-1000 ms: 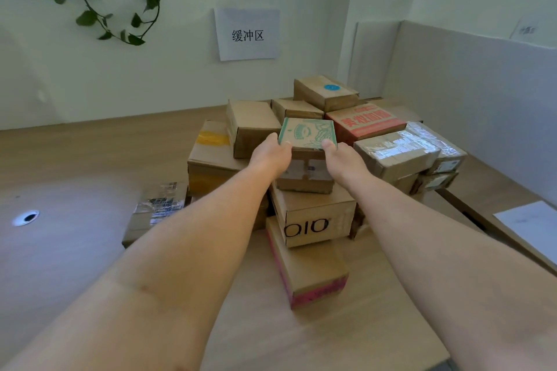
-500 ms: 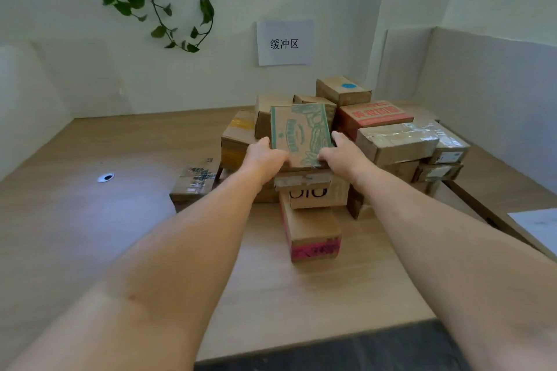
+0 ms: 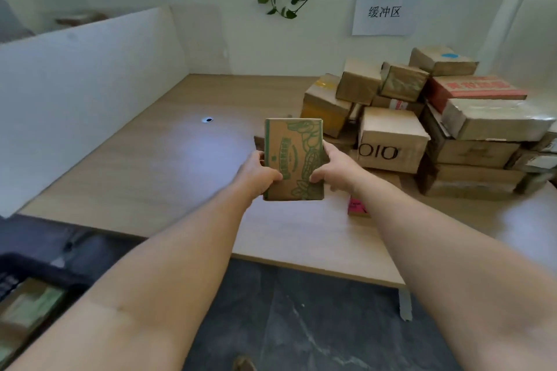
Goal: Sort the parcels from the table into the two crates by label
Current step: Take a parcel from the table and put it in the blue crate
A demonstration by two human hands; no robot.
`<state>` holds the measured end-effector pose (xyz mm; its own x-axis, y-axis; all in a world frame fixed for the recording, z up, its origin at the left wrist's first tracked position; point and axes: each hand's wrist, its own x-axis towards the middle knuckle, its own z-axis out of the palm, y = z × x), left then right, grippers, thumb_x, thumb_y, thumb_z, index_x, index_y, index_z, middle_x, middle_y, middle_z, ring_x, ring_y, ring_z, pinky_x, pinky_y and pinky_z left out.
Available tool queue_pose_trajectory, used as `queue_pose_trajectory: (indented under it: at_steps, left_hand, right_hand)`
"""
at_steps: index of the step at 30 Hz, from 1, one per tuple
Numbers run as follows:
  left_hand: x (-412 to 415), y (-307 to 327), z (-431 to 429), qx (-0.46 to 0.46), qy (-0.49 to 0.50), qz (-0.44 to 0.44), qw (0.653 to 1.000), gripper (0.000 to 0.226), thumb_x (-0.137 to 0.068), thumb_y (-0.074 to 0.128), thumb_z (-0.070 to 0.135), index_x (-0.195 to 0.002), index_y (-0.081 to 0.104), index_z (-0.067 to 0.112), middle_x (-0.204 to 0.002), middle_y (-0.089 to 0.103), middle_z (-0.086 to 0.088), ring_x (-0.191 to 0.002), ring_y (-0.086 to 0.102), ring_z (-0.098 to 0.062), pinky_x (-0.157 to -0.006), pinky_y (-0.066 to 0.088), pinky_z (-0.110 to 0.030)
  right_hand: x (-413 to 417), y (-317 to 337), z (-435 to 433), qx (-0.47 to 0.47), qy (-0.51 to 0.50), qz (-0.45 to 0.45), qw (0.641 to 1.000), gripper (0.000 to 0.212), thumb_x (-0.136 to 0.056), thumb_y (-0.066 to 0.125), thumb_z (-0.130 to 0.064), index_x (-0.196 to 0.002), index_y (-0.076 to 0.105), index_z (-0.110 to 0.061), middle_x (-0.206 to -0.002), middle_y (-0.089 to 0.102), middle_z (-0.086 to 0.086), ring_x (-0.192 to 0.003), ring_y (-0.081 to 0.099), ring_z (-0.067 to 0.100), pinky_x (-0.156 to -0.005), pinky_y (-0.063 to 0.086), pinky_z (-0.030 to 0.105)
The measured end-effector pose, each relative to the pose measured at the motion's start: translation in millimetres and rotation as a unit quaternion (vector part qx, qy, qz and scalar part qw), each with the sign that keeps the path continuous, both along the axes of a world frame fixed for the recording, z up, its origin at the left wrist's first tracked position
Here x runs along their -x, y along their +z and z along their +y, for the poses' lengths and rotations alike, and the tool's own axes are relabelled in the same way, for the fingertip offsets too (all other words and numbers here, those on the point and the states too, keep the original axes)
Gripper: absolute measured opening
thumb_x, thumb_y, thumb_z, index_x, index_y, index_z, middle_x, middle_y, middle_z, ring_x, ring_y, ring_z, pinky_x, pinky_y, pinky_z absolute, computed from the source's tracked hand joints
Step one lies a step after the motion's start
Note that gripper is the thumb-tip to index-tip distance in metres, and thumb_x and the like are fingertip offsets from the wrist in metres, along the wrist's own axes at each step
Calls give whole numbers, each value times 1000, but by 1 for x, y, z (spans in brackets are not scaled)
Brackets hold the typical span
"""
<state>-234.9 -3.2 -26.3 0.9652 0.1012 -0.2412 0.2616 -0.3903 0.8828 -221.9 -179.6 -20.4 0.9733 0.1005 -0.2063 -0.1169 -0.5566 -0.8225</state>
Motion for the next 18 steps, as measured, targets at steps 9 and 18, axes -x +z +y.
queue_pose_trajectory:
  at_steps: [9,18]
  left_hand:
    - [47,-30,112,-2,77,41,996,73,-90,57,2,-149,22,28,-125,55,-8,-110,53,-25,-85,51,-41]
    - [83,-36,256,63,224,41,972,68,-93,43,63,-142,33,18,-128,47,-5,-108,47,-25,-75,46,-41]
  right_hand:
    - [3,-27,123,5,95,36,995,39,-89,64,-21,-124,48,-15,-118,61,6,-105,57,23,-74,49,34]
    - [11,-41,285,28,168,73,983,76,-91,26,-73,-128,50,-11,-120,59,10,-105,58,29,-86,51,45]
